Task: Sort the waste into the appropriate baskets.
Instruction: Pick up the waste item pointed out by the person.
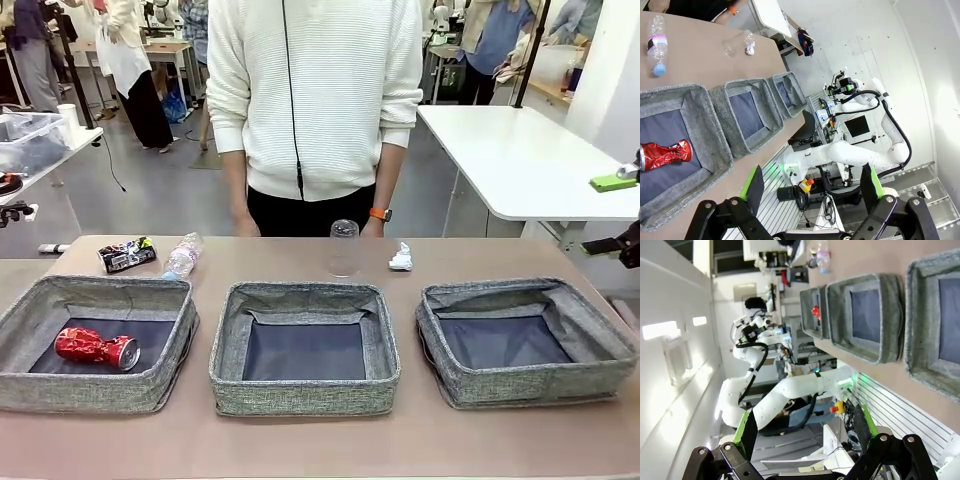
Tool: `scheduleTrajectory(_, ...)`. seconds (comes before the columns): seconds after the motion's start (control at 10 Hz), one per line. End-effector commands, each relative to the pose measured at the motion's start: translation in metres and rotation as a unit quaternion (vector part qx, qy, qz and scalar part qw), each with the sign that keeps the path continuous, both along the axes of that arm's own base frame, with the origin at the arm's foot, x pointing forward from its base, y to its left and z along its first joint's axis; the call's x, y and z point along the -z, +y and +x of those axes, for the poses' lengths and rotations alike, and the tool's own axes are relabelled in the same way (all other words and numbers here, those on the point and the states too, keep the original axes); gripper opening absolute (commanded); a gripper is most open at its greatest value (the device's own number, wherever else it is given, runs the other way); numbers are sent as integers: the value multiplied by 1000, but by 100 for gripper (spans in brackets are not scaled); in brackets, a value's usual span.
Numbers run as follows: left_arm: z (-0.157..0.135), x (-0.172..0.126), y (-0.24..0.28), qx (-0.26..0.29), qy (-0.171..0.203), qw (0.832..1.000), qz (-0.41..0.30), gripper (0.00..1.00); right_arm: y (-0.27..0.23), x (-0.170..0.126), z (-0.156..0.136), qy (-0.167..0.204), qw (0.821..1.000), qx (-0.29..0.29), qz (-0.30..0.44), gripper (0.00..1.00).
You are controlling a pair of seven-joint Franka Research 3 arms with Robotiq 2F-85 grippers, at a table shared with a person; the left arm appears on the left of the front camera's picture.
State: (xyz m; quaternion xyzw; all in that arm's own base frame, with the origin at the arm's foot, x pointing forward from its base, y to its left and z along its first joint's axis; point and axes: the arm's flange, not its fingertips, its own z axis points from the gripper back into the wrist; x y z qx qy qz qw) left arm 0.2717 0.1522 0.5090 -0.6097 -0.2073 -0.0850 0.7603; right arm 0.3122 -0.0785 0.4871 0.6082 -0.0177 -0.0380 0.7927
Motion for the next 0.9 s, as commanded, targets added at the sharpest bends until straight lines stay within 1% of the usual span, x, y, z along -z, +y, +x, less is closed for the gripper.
scheduleTrajectory(0.0,-2,-2,-3,2,-10,1000,-7,100,0,-5,1,4,1000,-1,4,100)
scheduleTrajectory(0.8,-2,-2,-3,2,-10,1000,-7,100,0,-5,1,4,1000,-1,4,100)
